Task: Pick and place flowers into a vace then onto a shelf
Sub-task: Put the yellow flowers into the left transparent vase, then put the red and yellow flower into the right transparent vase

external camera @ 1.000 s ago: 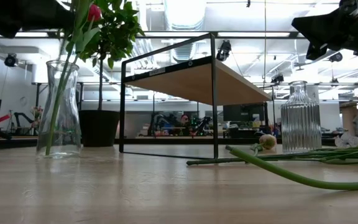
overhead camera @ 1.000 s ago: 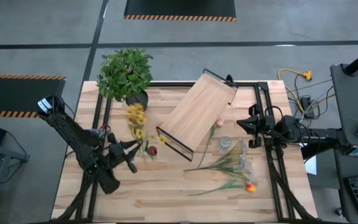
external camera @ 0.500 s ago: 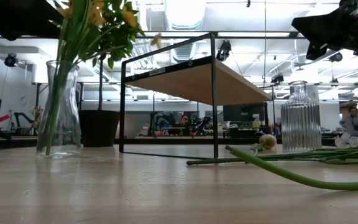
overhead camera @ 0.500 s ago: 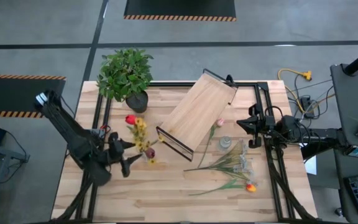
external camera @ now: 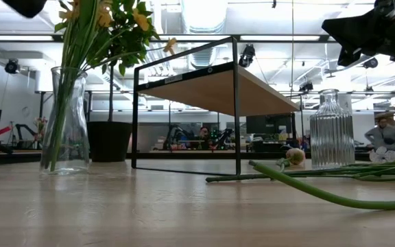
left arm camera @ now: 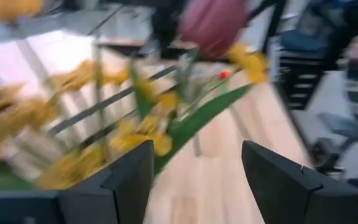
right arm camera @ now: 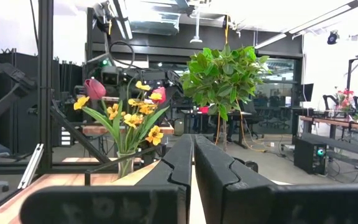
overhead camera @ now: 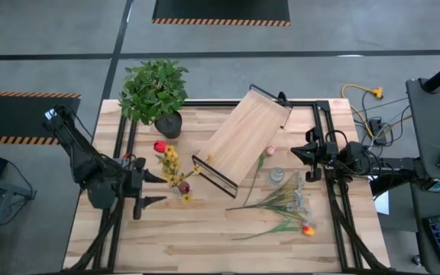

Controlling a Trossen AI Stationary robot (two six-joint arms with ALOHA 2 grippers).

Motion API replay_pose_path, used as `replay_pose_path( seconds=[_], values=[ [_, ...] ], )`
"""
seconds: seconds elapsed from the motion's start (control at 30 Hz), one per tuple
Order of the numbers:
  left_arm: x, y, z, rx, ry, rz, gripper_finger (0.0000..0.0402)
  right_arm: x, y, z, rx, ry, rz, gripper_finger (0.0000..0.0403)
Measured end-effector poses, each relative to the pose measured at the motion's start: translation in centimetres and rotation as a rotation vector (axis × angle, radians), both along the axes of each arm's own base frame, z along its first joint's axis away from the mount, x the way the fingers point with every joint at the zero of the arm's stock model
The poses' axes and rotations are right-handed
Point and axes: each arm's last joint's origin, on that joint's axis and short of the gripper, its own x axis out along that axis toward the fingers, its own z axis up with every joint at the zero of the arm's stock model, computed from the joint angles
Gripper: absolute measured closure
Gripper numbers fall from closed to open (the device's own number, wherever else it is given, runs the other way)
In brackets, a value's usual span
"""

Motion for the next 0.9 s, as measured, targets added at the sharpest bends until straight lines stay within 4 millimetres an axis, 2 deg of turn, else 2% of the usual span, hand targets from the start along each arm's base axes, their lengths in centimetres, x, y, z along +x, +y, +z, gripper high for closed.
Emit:
replay_pose_path(
  seconds=[0.2,0.27,0.5,0.7,0.9],
  values=[
    [0.1,-1.1,-1.3,0.058,-0.142,-0.327,0.0176,0.0,0.0,0.0,0.0,0.0,0.0,0.0394],
    [-0.1,-0.8,-2.0,0.085,-0.183,-0.356,0.0176,0.0,0.0,0.0,0.0,0.0,0.0,0.0394],
    [-1.9,2.4,-3.7,0.053,-0.263,-0.286,0.0176,0.0,0.0,0.0,-0.025,0.002,-0.008,0.0394],
    [-3.3,5.5,-3.6,0.056,-0.39,-0.133,0.0176,0.0,0.0,0.0,-0.024,0.002,-0.008,0.0394],
    [-4.4,7.2,-3.1,0.135,-0.476,-0.062,0.0189,0.0,0.0,0.1,0.013,-0.01,0.006,0.0394]
  ],
)
